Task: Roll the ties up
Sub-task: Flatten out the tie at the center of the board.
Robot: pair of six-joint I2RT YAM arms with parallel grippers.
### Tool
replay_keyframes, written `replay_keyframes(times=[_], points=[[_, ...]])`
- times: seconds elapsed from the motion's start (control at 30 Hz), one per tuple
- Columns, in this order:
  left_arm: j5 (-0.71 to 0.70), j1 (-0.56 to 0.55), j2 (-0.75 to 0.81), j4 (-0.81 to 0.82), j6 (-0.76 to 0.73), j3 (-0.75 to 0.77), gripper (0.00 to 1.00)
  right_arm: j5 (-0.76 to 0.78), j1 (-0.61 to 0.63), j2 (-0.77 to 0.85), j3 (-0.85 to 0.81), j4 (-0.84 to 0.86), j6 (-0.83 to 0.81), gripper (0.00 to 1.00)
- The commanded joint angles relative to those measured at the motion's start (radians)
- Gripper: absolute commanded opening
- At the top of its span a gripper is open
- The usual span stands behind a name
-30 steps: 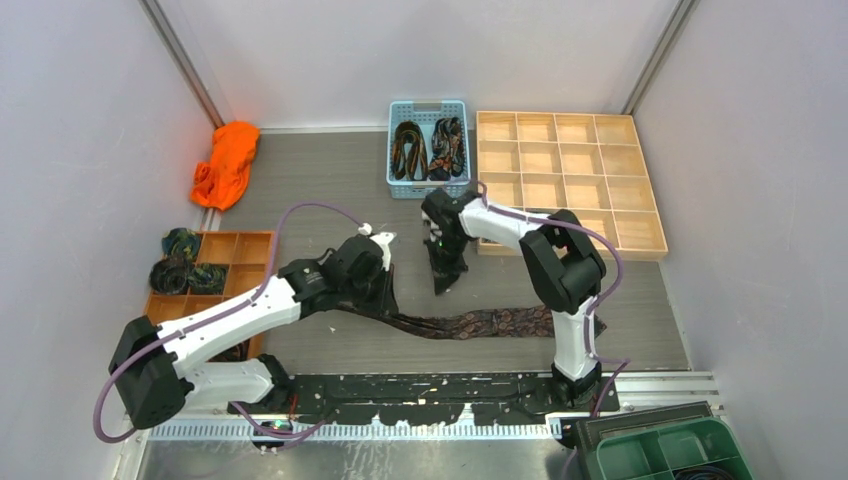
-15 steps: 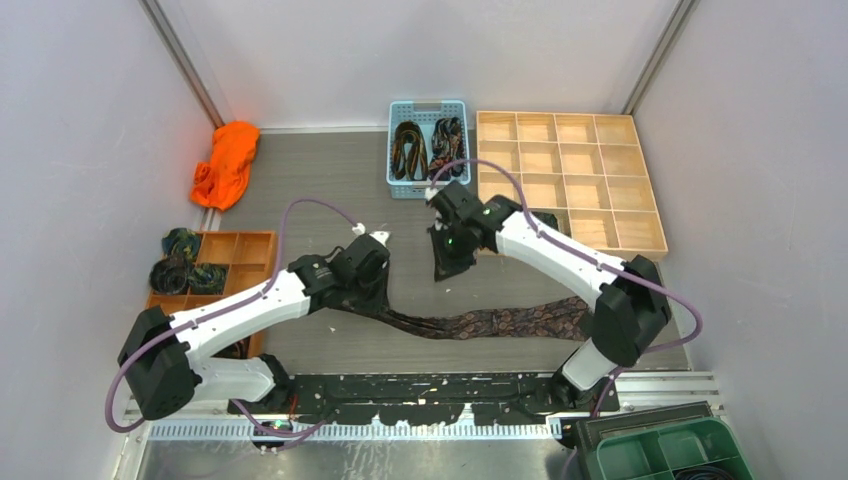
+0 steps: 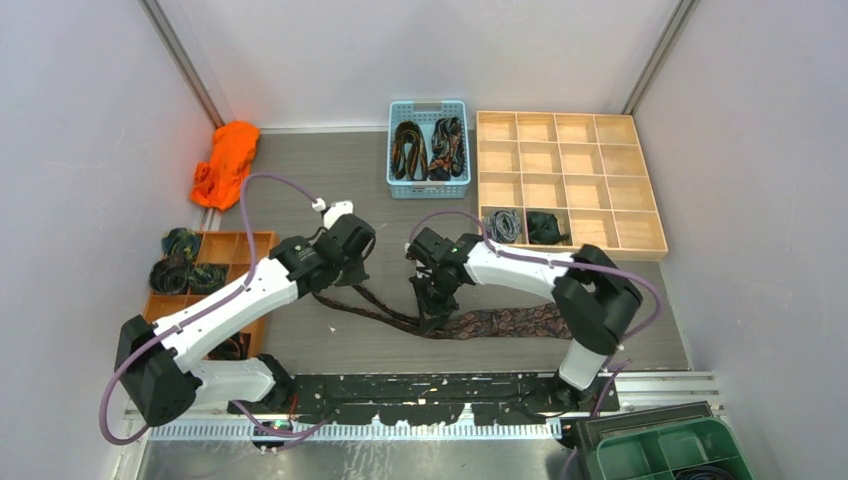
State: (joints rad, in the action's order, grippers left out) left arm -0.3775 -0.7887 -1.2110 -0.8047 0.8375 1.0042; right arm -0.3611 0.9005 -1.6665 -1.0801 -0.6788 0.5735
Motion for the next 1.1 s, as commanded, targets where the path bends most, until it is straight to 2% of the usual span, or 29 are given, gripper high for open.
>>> replay_keyframes(times=[0.0, 0.17, 0.33, 0.47, 0.63, 0.77, 0.87, 0.97, 1.07], points=[[-0.035, 0.014, 0.033, -0.026, 0.014, 0.015, 0.00, 0.002, -0.072, -0.102, -0.069, 0.031, -0.055, 0.01], [-0.024, 0.042, 0.061, -0.030, 0.010, -0.016, 0.00, -0.034, -0.226, -0.226, -0.115, 0.043, -0.125, 0.01], [-0.014, 0.094, 0.079, -0.035, -0.017, -0.028, 0.00, -0.127, -0.299, -0.315, -0.185, 0.021, -0.172, 0.01], [-0.004, 0.147, 0.073, -0.043, -0.044, -0.022, 0.00, -0.124, -0.299, -0.351, -0.222, -0.007, -0.190, 0.01], [0.018, 0.270, 0.059, -0.058, -0.045, -0.022, 0.00, -0.036, -0.297, -0.266, -0.324, -0.054, -0.190, 0.01], [0.198, 0.468, 0.046, 0.071, -0.047, -0.059, 0.00, -0.017, -0.272, -0.197, -0.391, -0.038, -0.169, 0.03], [0.255, 0.556, -0.030, 0.112, -0.056, -0.051, 0.00, -0.022, -0.240, -0.209, -0.453, -0.029, -0.161, 0.03], [0.274, 0.590, -0.132, 0.097, -0.074, -0.016, 0.00, -0.007, -0.218, -0.275, -0.526, -0.044, -0.164, 0.03], [0.287, 0.587, -0.145, 0.038, -0.092, -0.005, 0.00, -0.016, -0.218, -0.339, -0.586, -0.023, -0.169, 0.01]])
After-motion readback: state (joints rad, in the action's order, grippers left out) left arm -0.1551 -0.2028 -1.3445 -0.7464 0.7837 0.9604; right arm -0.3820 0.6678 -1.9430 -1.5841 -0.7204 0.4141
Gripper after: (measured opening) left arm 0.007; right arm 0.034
